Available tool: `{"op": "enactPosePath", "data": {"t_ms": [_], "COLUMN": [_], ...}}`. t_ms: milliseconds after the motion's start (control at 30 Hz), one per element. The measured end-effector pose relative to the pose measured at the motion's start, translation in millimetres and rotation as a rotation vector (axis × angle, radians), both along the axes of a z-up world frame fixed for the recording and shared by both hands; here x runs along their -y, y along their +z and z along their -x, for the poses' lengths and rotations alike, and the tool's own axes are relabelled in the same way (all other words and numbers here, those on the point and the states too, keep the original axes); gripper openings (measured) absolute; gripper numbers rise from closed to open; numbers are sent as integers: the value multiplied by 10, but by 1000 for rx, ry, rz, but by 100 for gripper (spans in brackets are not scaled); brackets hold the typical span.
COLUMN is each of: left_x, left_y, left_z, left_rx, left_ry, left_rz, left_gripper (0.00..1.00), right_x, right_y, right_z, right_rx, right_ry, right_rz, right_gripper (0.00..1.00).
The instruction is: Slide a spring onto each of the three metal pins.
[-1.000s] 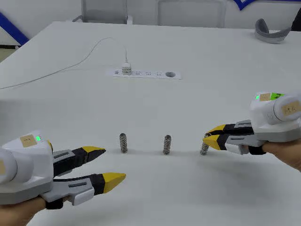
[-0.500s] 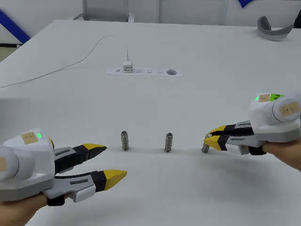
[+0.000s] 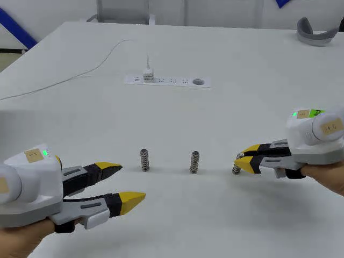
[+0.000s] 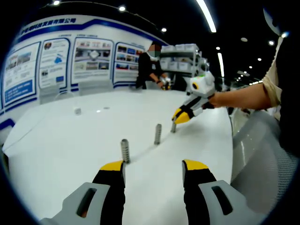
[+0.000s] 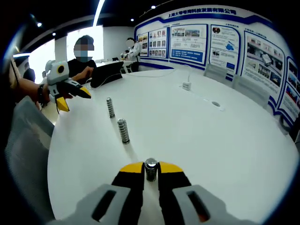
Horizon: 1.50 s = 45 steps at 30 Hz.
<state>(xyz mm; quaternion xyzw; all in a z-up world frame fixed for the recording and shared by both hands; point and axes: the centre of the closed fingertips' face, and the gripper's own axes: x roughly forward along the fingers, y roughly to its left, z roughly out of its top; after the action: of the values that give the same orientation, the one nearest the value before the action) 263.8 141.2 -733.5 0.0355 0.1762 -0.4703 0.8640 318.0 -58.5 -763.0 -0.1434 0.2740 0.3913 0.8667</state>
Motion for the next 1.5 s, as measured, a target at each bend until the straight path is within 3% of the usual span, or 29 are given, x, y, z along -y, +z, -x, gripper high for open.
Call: {"op": "enactPosePath", "data": {"t_ms": [533,1067,1500], "left_x": [12,0,11], "left_y": [8,-21,-52], "left_z": [-25,-34,-53], "left_rx": [2,0,-7], "left_ry": [4,7,8], "left_rz": [6,-2,-6], "left_gripper": [51,53,56], "right_x": [106,232,198], "right_y": [-9,112,204], "right_z": [18,144,275], "right_rx": [-2,29,52], "right_ry": [-13,-28,8], "right_rz": [11,-6,-31], "right_gripper": [24,35,44]}}
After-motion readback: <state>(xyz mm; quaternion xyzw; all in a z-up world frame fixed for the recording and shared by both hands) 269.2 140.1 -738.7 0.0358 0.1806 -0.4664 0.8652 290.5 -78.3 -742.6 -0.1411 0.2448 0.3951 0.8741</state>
